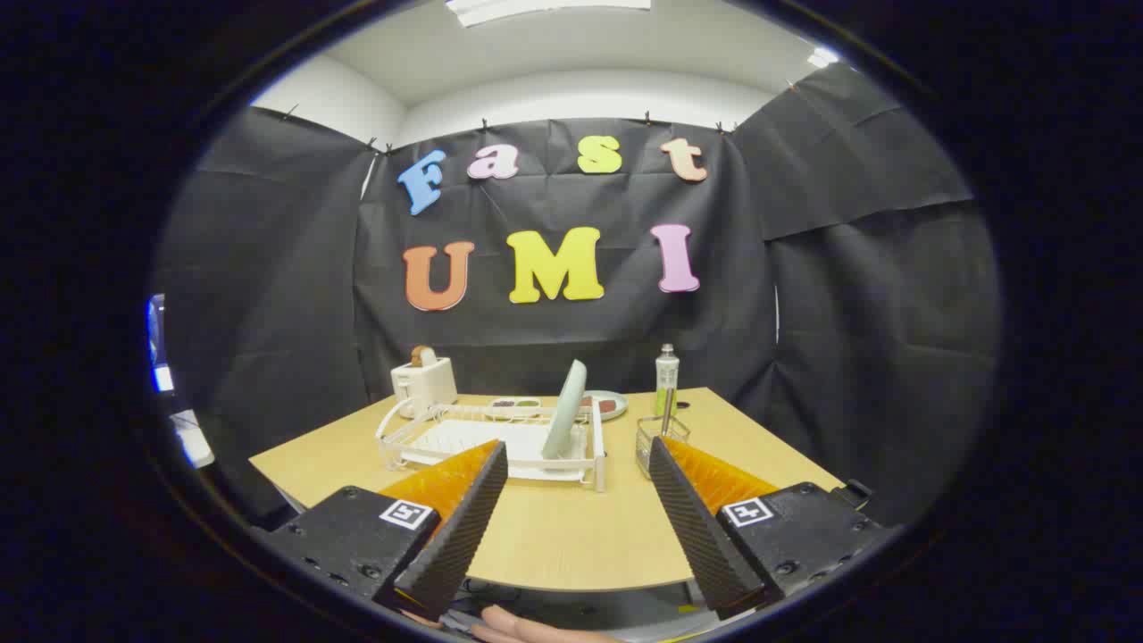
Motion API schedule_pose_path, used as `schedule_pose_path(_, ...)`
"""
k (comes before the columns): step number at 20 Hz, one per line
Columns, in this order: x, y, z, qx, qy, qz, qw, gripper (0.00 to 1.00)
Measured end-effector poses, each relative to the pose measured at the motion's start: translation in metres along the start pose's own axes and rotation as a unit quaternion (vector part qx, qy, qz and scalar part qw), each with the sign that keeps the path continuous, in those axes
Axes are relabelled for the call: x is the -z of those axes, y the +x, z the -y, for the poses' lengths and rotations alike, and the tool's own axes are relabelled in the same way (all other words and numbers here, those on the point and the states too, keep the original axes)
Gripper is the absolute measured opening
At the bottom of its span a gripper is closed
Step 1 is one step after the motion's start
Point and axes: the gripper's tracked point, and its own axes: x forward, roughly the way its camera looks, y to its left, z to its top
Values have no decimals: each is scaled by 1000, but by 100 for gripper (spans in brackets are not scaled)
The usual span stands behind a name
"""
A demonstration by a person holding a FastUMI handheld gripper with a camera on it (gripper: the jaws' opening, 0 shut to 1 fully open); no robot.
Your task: Take the plate from the dish rack, then take the spoon from the basket and place it into the plate.
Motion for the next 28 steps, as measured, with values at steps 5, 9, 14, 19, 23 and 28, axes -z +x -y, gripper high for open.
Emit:
schedule_pose_path(5,6,5,4,-4,3,-8,1000,100)
schedule_pose_path(9,9,14,8,-4,4,-16,1000,100)
schedule_pose_path(14,-2,27,15,-2,5,-22,1000,100)
schedule_pose_path(19,-39,49,29,4,-2,-28,1000,100)
schedule_pose_path(23,-80,78,43,12,12,-45,999,100)
schedule_pose_path(28,-114,134,42,7,29,-109,994,100)
